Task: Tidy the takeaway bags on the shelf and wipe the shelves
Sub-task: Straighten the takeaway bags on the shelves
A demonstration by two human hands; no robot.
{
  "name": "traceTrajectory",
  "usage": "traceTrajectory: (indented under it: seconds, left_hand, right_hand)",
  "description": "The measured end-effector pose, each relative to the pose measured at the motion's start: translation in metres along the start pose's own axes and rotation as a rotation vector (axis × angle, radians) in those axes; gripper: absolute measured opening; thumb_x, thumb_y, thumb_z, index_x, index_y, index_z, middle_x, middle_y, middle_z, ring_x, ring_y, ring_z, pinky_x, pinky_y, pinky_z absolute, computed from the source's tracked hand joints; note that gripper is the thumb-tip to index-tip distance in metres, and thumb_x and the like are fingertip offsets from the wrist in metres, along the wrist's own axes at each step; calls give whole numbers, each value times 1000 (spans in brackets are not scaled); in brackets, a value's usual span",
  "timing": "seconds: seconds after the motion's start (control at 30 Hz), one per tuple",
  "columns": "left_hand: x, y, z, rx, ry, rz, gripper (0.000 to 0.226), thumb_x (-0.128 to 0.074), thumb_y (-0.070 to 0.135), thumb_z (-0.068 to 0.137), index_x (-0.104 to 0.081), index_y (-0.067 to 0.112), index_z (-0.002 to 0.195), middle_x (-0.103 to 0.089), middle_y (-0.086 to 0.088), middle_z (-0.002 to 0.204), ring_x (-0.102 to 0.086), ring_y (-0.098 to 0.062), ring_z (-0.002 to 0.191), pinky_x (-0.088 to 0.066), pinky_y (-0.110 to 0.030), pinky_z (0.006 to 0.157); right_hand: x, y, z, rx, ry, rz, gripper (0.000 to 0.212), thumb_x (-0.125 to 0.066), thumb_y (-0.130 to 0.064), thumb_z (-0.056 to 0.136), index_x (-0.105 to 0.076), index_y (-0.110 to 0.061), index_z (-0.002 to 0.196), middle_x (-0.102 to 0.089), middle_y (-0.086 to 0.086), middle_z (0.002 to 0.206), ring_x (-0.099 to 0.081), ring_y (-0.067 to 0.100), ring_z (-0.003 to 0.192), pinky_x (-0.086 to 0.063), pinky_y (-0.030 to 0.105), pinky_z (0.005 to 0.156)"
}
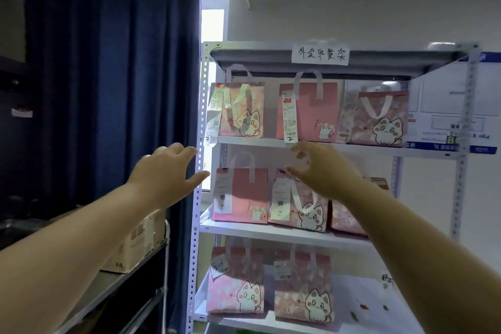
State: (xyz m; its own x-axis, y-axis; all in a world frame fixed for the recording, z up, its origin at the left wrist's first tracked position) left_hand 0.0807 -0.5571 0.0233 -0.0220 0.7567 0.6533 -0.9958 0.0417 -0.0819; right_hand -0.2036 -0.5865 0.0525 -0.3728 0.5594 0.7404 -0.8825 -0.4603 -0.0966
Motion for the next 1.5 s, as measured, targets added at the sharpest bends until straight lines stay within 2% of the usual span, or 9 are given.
traceTrajectory:
  seconds: [0.33, 0.6, 0.8, 0.9, 1.03, 1.1, 1.2, 1.27, 1.5]
  left_hand:
    - [-126, -38, 115, 78, 3, -43, 59, -38, 66, 84, -46, 27, 128, -56, 10, 114, -59, -11, 93, -49, -29, 68]
    - [-213, -84, 198, 69, -4, -86, 59, -38, 65, 85, -44, 26, 129, -54, 9, 121, -57, -12, 99, -47, -30, 70]
    - [-262, -103, 263, 33, 23, -138, 62, -41, 60, 87, -37, 23, 136, -43, 5, 135, -45, -17, 120, -49, -36, 85]
    - [-279, -107, 290, 15, 46, -141, 64, -46, 55, 87, -33, 20, 139, -38, 0, 138, -40, -22, 122, -48, -39, 89]
    - [-299, -108, 312, 26, 65, -163, 65, -49, 50, 87, -30, 17, 140, -28, -5, 144, -32, -28, 126, -45, -42, 92]
    - [-307, -108, 319, 35, 61, -151, 64, -49, 47, 88, -29, 15, 139, -25, -6, 145, -30, -29, 126, -42, -43, 94]
    - [-316, -108, 327, 55, 112, -201, 47, -47, 35, 90, -38, 11, 129, -30, -7, 136, -33, -31, 116, -43, -45, 89]
    - [-317, -109, 331, 76, 160, -233, 33, -45, 29, 91, -43, 11, 119, -34, -8, 126, -36, -30, 107, -43, -45, 83]
    - [-314, -111, 342, 139, 195, -327, 23, -38, 26, 94, -50, 14, 110, -40, -7, 111, -38, -30, 102, -43, -41, 76]
  right_hand:
    - [-107, 60, 142, 35, 7, 65, 43, -57, -46, 86, -54, -22, 121, -63, -5, 109, -58, 9, 88, -53, 36, 81]
    - [-182, 84, 237, -102, 99, 78, 39, -57, -40, 87, -55, -18, 119, -63, -1, 109, -57, 15, 90, -48, 32, 73]
    - [-216, 89, 305, -177, 178, 4, 41, -53, -29, 89, -48, -10, 125, -55, 10, 121, -53, 29, 106, -46, 40, 84]
    - [-235, 89, 331, -158, 201, -61, 42, -52, -23, 88, -41, -11, 127, -50, 12, 123, -48, 32, 110, -39, 37, 82]
    - [-253, 95, 357, -273, 196, -3, 69, -48, -19, 91, -10, -7, 147, -27, 15, 147, -33, 35, 130, -35, 44, 100]
    - [-255, 100, 368, -319, 195, 60, 70, -46, -17, 92, -5, -6, 147, -24, 17, 150, -33, 36, 131, -36, 46, 101]
    - [-258, 106, 383, -357, 211, 145, 56, -45, -14, 93, -18, -1, 140, -43, 21, 135, -49, 36, 111, -44, 42, 80]
    - [-260, 109, 390, -358, 234, 172, 37, -45, -9, 92, -32, -2, 126, -55, 20, 119, -51, 32, 90, -39, 36, 68]
    - [-262, 124, 394, -345, 297, 188, 26, -45, 3, 86, -49, -5, 111, -62, 16, 107, -58, 32, 93, -51, 41, 77]
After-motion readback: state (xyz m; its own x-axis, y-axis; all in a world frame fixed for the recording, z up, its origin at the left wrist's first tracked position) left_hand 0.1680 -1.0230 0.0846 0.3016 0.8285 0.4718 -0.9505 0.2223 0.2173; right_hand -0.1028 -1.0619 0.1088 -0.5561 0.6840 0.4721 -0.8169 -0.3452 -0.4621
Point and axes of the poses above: each hand's wrist, its own z-axis towards the middle knuckle, its own x-axis out of the back of the hand, y = z × x, the point moved 1 cm from there along z, towards the middle knuckle
